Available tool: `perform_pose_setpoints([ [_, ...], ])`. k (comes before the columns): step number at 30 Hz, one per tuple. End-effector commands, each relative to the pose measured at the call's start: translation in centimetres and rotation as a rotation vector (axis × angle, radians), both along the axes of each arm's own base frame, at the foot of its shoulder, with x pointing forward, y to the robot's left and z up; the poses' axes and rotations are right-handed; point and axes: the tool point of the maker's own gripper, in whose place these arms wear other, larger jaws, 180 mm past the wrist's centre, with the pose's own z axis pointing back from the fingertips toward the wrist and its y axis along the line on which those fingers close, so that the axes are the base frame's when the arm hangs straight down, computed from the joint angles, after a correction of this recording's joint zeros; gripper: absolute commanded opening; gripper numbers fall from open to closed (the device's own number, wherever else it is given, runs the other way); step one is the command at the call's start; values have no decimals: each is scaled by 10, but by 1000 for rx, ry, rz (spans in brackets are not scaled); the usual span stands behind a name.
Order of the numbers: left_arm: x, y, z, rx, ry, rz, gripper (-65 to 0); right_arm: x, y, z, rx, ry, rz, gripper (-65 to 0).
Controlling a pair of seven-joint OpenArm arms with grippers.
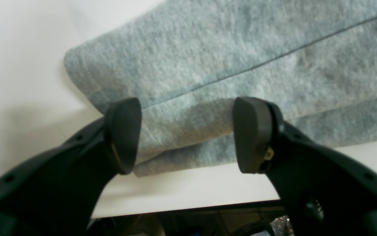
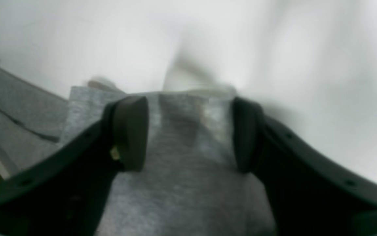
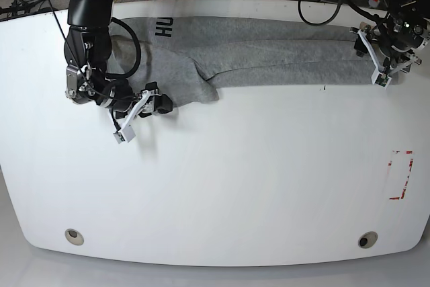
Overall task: Fold the T-shirt properly
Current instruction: 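Grasp the folded edge with the right gripper and tuck the sleeve in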
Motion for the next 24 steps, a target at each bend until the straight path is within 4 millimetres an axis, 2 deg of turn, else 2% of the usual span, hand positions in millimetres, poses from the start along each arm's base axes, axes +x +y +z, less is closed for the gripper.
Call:
perform_pose_setpoints([
  [1, 7, 4, 9, 14, -32, -6, -243, 6, -1, 7, -4, -18, -2, -404],
  [2, 7, 4, 9, 14, -32, -6, -243, 6, -1, 7, -4, -19, -3, -449],
  [3, 7, 4, 9, 14, -32, -6, -243, 8, -1, 9, -2, -26, -5, -528],
  [5, 7, 4, 9, 14, -32, -6, -243, 11, 0, 12, 3, -45, -9, -626],
  [6, 7, 3, 9, 13, -31, -9, -243, 12, 0, 15, 11, -59, -14, -650],
  [9, 6, 3, 7, 11, -27, -9, -243, 18, 1, 33, 1, -120, -2, -650],
  [14, 0, 6, -6, -10, 15, 8, -243, 7, 7, 73, -43, -246, 46, -650],
  [18, 3, 6, -7, -14, 12, 13, -243, -13, -6, 78, -84, -251, 48, -650],
  [21, 3, 7, -9, -16, 18, 16, -243, -35, -6, 88, -49, -265, 50, -650],
  [24, 3, 7, -8, -16, 16, 16, -243, -52, -22, 90, -48, -254, 26, -650],
])
